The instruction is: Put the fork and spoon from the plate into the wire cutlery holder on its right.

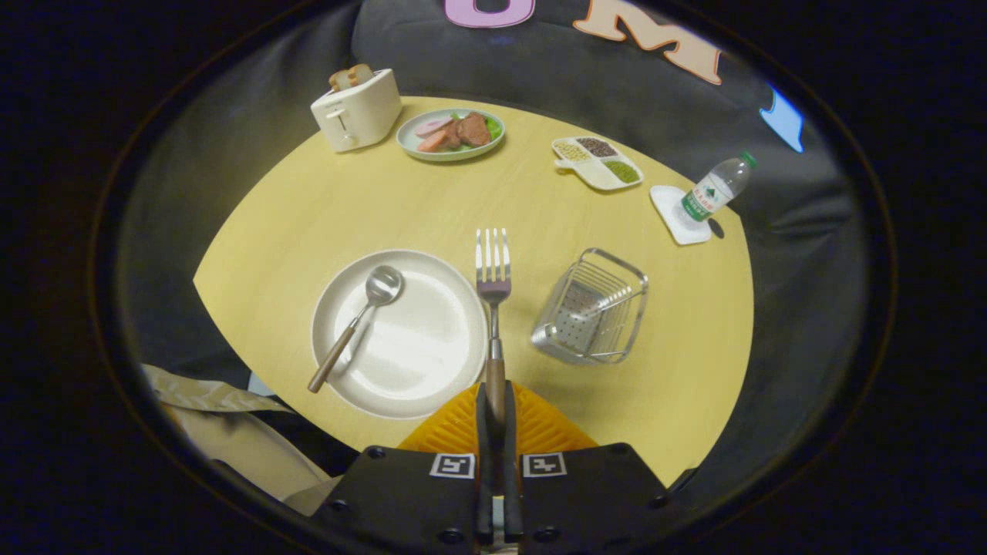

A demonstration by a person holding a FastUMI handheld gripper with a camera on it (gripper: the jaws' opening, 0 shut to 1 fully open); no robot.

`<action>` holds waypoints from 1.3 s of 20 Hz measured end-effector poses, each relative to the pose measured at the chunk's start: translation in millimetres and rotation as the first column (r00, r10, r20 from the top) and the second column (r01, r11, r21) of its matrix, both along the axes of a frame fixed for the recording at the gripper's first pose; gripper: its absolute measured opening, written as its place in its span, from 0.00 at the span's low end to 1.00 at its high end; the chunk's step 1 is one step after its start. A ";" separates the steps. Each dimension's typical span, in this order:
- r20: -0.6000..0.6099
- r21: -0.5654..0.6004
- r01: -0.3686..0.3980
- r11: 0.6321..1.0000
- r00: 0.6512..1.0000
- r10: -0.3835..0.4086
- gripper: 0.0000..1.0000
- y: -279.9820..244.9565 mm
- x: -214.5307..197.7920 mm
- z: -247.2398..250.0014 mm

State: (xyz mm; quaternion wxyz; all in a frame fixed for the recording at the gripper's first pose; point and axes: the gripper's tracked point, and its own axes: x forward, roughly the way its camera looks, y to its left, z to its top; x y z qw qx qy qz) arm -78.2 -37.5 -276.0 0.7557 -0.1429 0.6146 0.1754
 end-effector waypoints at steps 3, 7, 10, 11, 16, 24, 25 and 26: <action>0.002 -0.023 -0.001 1.000 1.000 0.001 0.09 -16.6 11.2 6.4; -0.009 -0.059 -0.006 0.998 1.000 0.005 0.08 -40.1 18.0 7.8; -0.034 -0.085 -0.009 0.996 0.999 0.006 0.08 -54.0 18.1 4.7; -0.041 -0.094 -0.014 0.995 0.999 0.010 0.09 -58.3 17.5 3.0; -0.090 -0.138 -0.030 0.990 0.996 0.017 0.09 -75.9 17.6 -6.6; -0.206 -0.176 -0.079 0.981 0.978 0.042 0.08 -87.2 17.9 -26.0; -0.206 -0.171 -0.074 0.982 0.978 0.038 0.12 -85.2 20.6 -23.2; -0.197 -0.172 -0.069 0.983 0.980 0.034 0.12 -85.8 23.6 -25.1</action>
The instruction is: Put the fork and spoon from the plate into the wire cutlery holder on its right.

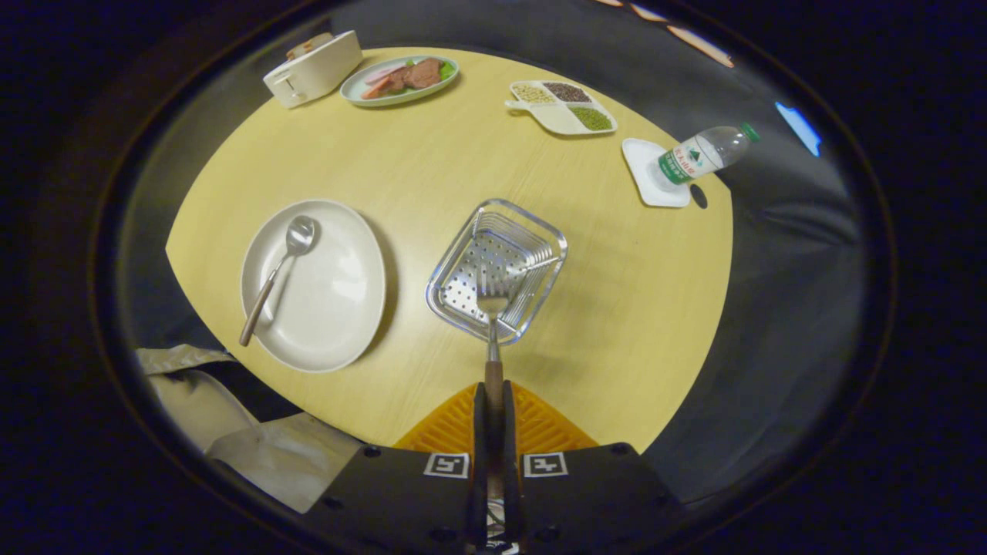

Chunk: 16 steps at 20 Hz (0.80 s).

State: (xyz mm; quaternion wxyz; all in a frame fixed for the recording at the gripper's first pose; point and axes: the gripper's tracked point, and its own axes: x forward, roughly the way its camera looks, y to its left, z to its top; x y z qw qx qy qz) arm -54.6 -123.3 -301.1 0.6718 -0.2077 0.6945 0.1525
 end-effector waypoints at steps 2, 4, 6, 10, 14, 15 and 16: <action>0.014 0.003 0.010 1.000 1.000 -0.010 0.15 0.6 4.2 4.1; 0.031 0.018 0.022 1.000 0.999 -0.023 0.34 4.0 5.0 0.8; 0.054 0.043 0.038 0.998 0.998 -0.041 0.53 8.2 7.0 2.6; 0.128 0.107 0.092 0.990 0.986 -0.105 0.91 21.8 7.5 3.2; 0.255 0.149 0.141 0.979 0.951 -0.176 1.00 27.2 18.1 6.6; 0.285 0.152 0.142 0.978 0.941 -0.180 1.00 27.5 20.1 9.2; 0.313 0.158 0.141 0.977 0.931 -0.185 1.00 29.0 21.8 11.5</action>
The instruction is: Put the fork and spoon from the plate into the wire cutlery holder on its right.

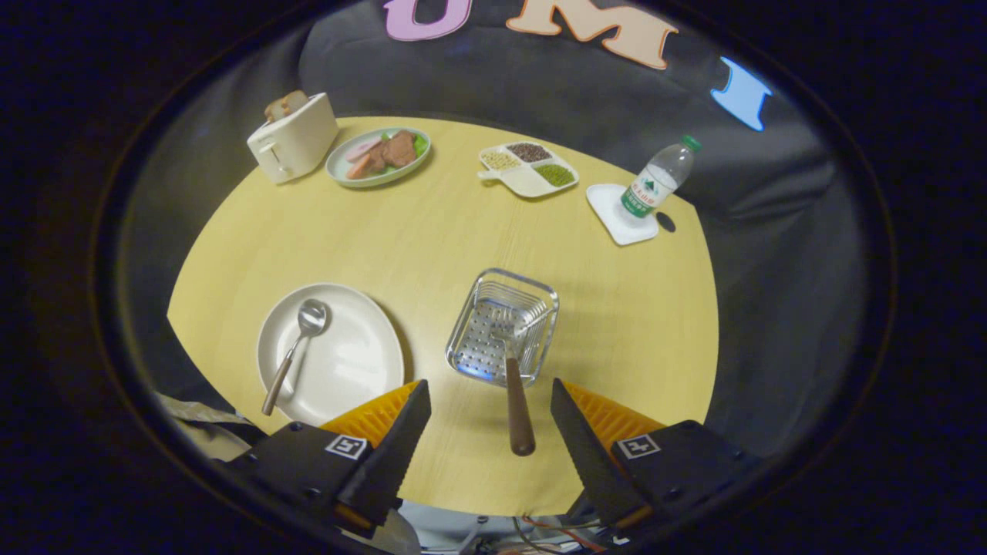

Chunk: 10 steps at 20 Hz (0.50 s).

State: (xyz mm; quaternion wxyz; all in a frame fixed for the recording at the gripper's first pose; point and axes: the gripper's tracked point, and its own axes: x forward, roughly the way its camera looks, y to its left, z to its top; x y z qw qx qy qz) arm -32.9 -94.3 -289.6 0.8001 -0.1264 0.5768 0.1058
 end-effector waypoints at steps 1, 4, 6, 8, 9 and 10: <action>0.027 0.004 0.001 1.000 1.000 -0.001 1.00 2.7 0.2 2.1; 0.109 0.033 -0.008 0.999 0.994 0.005 1.00 18.1 1.6 8.7; 0.164 0.062 -0.019 0.998 0.986 0.009 1.00 32.4 1.9 12.4; 0.216 0.100 -0.006 0.995 0.976 -0.015 1.00 45.6 1.2 17.2; 0.237 0.127 0.004 0.992 0.971 -0.034 1.00 53.4 0.3 19.1; 0.253 0.149 0.013 0.989 0.966 -0.051 1.00 60.7 -1.0 19.6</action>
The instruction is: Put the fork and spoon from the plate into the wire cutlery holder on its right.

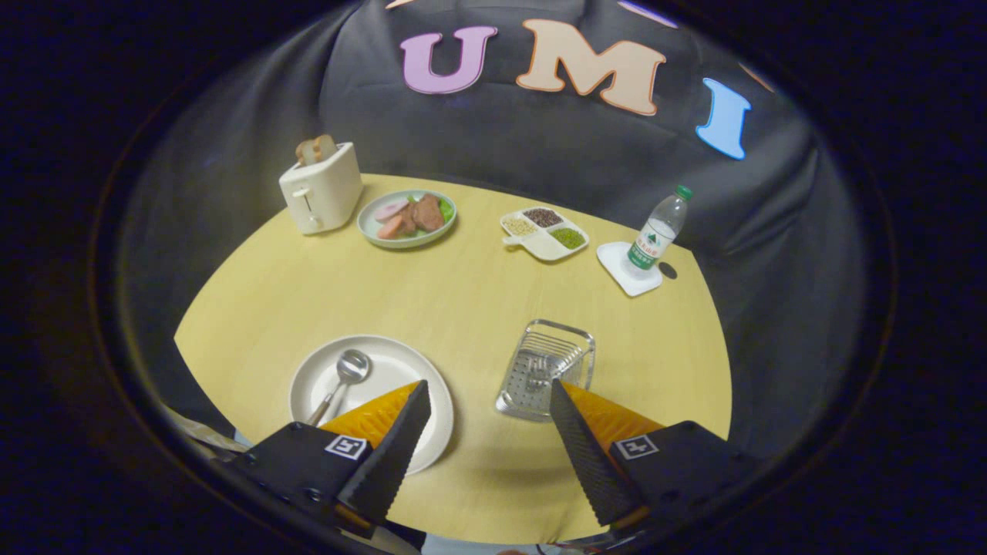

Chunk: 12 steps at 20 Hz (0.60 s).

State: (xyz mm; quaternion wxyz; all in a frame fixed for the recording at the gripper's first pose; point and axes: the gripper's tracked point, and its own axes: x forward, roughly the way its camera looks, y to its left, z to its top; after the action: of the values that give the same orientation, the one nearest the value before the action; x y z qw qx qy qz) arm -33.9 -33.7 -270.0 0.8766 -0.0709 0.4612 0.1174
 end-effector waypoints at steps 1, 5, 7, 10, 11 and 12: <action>0.023 0.014 0.008 1.000 1.000 -0.009 1.00 4.4 -1.0 1.4; 0.096 0.034 0.010 0.999 0.995 -0.014 1.00 27.0 -6.3 5.6; 0.118 0.043 0.002 0.999 0.993 -0.007 1.00 39.7 -11.7 5.9; 0.106 0.048 -0.011 0.999 0.994 0.006 1.00 58.3 -24.2 -1.3; 0.097 0.057 -0.013 0.998 0.995 0.007 1.00 66.1 -29.5 -5.8; 0.089 0.063 -0.015 0.998 0.996 0.010 1.00 71.6 -34.9 -8.0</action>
State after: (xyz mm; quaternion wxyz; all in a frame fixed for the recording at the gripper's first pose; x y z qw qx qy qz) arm -68.8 37.9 -278.1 0.8972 -0.0510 0.4176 0.1344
